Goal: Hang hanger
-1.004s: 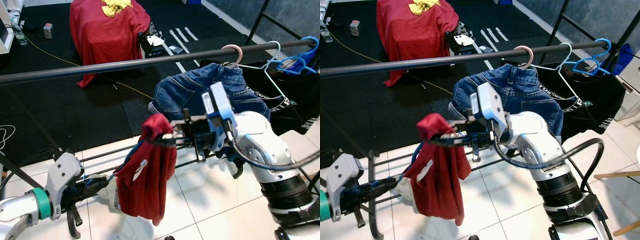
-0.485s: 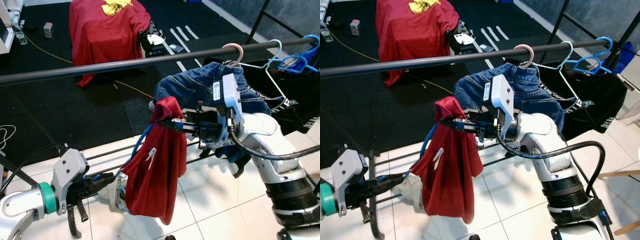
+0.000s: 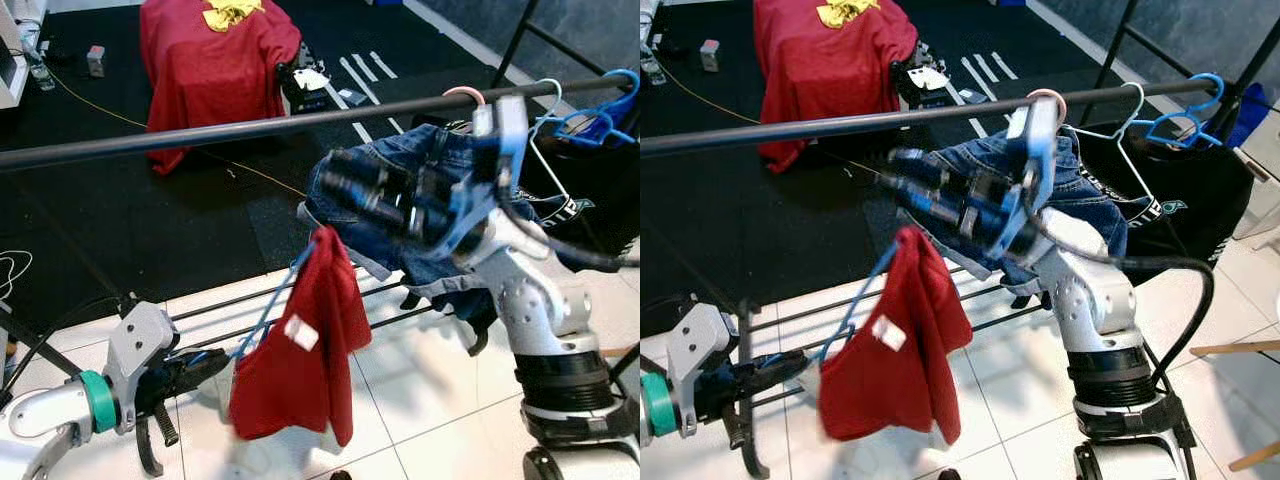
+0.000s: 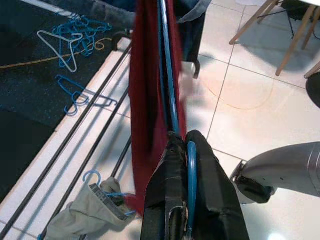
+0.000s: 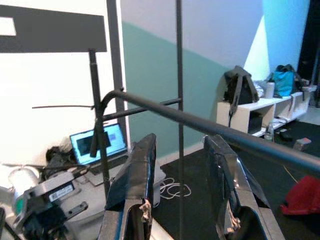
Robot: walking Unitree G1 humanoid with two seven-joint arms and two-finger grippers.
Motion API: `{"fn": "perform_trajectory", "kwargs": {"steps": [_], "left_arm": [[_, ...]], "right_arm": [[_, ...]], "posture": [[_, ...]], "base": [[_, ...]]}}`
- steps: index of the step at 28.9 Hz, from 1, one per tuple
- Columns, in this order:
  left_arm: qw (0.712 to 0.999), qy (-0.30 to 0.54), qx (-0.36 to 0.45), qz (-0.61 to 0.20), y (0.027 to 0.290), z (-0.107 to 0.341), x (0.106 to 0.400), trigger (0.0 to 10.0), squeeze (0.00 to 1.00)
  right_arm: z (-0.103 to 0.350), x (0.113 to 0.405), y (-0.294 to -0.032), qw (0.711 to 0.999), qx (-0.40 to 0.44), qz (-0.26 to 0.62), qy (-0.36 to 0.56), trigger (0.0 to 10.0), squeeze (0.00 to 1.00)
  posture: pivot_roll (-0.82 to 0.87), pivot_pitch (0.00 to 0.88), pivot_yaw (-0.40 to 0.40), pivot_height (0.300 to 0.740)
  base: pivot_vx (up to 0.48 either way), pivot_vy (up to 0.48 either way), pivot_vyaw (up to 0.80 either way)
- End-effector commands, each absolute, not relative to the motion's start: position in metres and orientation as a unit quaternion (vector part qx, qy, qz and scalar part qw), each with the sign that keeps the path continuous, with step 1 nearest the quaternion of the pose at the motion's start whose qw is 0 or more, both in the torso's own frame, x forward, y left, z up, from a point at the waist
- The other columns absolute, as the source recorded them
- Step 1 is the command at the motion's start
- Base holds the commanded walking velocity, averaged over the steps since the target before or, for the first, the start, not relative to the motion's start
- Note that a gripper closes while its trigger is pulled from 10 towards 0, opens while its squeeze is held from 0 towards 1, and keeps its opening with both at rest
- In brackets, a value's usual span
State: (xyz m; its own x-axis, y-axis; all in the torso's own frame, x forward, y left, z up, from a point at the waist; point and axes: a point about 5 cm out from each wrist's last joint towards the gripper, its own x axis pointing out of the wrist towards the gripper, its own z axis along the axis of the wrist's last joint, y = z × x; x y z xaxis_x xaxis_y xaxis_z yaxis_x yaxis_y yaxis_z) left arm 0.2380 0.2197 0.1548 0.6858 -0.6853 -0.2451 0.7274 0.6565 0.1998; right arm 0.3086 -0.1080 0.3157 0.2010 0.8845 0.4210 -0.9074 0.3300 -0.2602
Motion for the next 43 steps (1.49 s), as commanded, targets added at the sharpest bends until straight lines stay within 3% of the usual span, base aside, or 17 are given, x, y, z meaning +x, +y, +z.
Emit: {"fn": "perform_trajectory", "kwargs": {"steps": [1, 11, 14, 17, 22, 28, 33, 34, 39, 40, 43], "left_arm": [[0.906, 0.077, 0.138, -0.394, 0.218, 0.152, 0.235, 0.0, 0.0], [0.911, 0.059, 0.14, -0.385, 0.218, 0.159, 0.239, 0.0, 0.0], [0.908, 0.047, 0.144, -0.389, 0.215, 0.166, 0.24, 0.0, 0.0], [0.904, 0.01, 0.163, -0.395, 0.213, 0.19, 0.245, 0.0, 0.0], [0.888, -0.047, 0.209, -0.407, 0.211, 0.232, 0.25, 0.0, 0.0], [0.883, -0.059, 0.22, -0.41, 0.21, 0.242, 0.251, 0.0, 0.0], [0.881, -0.095, 0.228, -0.404, 0.209, 0.269, 0.261, 0.0, 0.0], [0.886, -0.099, 0.216, -0.398, 0.207, 0.272, 0.265, 3.4, 0.0], [0.89, -0.099, 0.208, -0.395, 0.206, 0.272, 0.267, 3.4, 0.0], [0.896, -0.099, 0.195, -0.387, 0.203, 0.272, 0.269, 10.0, 0.0], [0.905, -0.099, 0.176, -0.374, 0.199, 0.27, 0.273, 10.0, 0.0]], "right_arm": [[0.315, 0.307, -0.107, 0.772, 0.028, 0.581, -0.256, 10.0, 0.0], [0.281, 0.307, -0.106, 0.799, -0.037, 0.56, -0.214, 10.0, 0.0], [0.268, 0.308, -0.107, 0.807, -0.081, 0.552, -0.195, 10.0, 0.0], [0.238, 0.312, -0.116, 0.818, -0.195, 0.52, -0.149, 10.0, 0.0], [0.218, 0.313, -0.134, 0.831, -0.268, 0.473, -0.118, 10.0, 0.0], [0.215, 0.313, -0.138, 0.833, -0.28, 0.464, -0.112, 10.0, 0.0], [0.21, 0.316, -0.157, 0.856, -0.322, 0.389, -0.115, 10.0, 0.0], [0.215, 0.318, -0.163, 0.861, -0.344, 0.35, -0.133, 10.0, 0.0], [0.219, 0.32, -0.166, 0.863, -0.358, 0.325, -0.148, 10.0, 0.0], [0.226, 0.322, -0.169, 0.866, -0.366, 0.295, -0.172, 10.0, 0.0], [0.239, 0.323, -0.173, 0.872, -0.367, 0.248, -0.21, 10.0, 0.0]], "posture": [[-0.06, 0.189, 0.033, 0.74], [-0.06, 0.184, 0.032, 0.74], [-0.06, 0.181, 0.029, 0.74], [-0.05, 0.174, 0.027, 0.74], [-0.05, 0.17, 0.032, 0.74], [-0.05, 0.17, 0.032, 0.74], [-0.06, 0.171, 0.055, 0.74], [-0.06, 0.171, 0.056, 0.74], [-0.06, 0.171, 0.056, 0.74], [-0.07, 0.172, 0.056, 0.74], [-0.07, 0.173, 0.057, 0.74]], "base": [[0.0, 0.0, 0.0], [0.0, 0.0, 0.0], [0.0, 0.0, 0.0], [0.0, 0.0, 0.0], [0.0, 0.0, 0.0], [0.0, 0.0, 0.0], [0.0, 0.0, 0.0], [0.0, 0.0, 0.0], [0.0, 0.0, 0.0], [0.0, 0.0, 0.0], [0.0, 0.0, 0.0]]}}
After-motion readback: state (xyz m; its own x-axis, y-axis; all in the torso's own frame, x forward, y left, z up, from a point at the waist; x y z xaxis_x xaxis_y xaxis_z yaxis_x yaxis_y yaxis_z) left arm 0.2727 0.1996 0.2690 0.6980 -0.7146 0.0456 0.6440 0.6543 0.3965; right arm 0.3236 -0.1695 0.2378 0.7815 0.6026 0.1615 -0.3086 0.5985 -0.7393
